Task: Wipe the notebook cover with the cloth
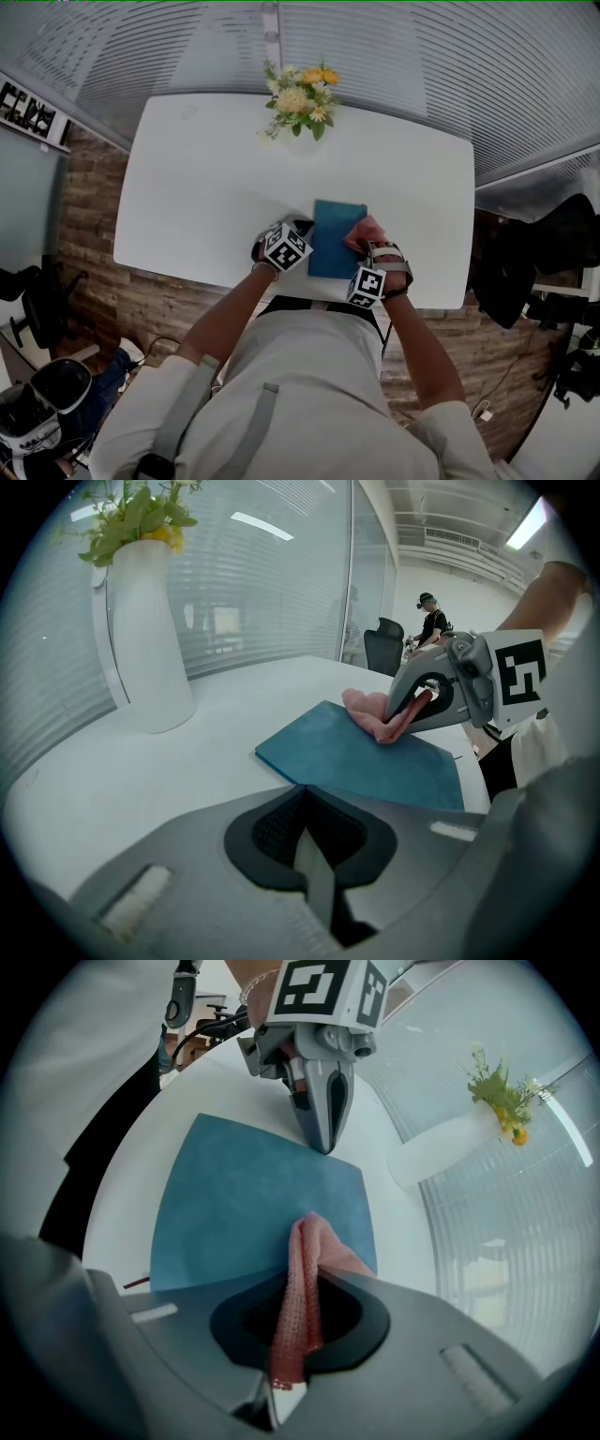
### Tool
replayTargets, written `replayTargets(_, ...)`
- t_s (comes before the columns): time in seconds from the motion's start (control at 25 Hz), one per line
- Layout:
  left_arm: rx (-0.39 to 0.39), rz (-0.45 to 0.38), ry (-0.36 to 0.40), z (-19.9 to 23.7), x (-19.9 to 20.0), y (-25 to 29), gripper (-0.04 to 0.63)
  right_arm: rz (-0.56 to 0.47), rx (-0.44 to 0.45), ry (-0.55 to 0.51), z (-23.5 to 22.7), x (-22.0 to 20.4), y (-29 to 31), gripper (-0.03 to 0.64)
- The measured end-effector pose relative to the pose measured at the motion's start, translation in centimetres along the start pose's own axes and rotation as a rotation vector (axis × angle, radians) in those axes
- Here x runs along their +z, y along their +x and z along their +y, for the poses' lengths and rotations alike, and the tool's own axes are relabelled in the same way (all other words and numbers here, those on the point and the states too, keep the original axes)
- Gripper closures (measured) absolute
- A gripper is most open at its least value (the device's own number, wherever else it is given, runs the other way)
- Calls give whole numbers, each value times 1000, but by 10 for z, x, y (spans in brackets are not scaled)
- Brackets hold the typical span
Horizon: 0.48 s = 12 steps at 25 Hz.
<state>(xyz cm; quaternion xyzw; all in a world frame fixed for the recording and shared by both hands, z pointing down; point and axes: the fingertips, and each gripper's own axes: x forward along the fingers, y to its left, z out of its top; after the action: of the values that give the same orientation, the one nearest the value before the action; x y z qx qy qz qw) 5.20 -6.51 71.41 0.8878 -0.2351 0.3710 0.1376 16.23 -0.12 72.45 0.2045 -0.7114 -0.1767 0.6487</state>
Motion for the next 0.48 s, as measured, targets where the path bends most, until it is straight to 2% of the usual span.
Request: replayTargets(0.48,-3,2,-3,0,0,-1,592,-3,9,26,8,2,-10,617)
